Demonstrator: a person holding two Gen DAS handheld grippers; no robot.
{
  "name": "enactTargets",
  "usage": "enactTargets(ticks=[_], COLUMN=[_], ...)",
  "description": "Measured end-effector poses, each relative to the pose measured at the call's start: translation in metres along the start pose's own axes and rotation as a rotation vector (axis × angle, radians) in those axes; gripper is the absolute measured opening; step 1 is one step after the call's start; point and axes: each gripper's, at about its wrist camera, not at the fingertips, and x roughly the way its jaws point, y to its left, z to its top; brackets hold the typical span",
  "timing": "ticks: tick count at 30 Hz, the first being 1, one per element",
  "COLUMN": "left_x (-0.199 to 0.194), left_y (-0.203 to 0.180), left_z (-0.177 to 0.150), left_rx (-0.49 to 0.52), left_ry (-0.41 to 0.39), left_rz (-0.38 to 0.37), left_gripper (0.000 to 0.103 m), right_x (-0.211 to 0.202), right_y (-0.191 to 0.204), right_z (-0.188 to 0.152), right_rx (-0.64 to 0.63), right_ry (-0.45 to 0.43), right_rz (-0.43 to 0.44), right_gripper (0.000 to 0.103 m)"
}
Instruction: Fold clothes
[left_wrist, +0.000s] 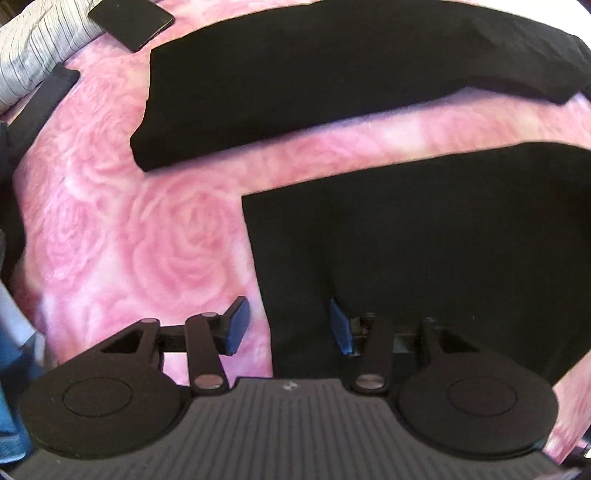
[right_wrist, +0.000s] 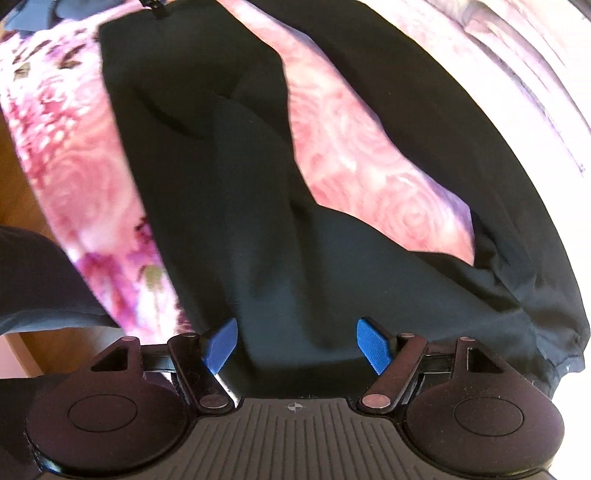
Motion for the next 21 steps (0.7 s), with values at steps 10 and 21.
enactTargets(ticks=[10,21], left_x=[-0.094,-0.1], left_y=[0.007,-0.044], left_z=[-0.086,-0.069], left_rx=[-0.16,0.078], left_ry=[0.071,0.042], left_rz=[0.181,0.29], left_gripper=[0.005,0.022], right_x=[0.0,0.026], right_y=[-0.027,-0.084], right_z=[0.016,0.059], right_rx=[0.103,0.029], right_ry=[-0.026,-0.115], right_rz=[-0.014,-0.024], right_gripper=[0.075,0.075])
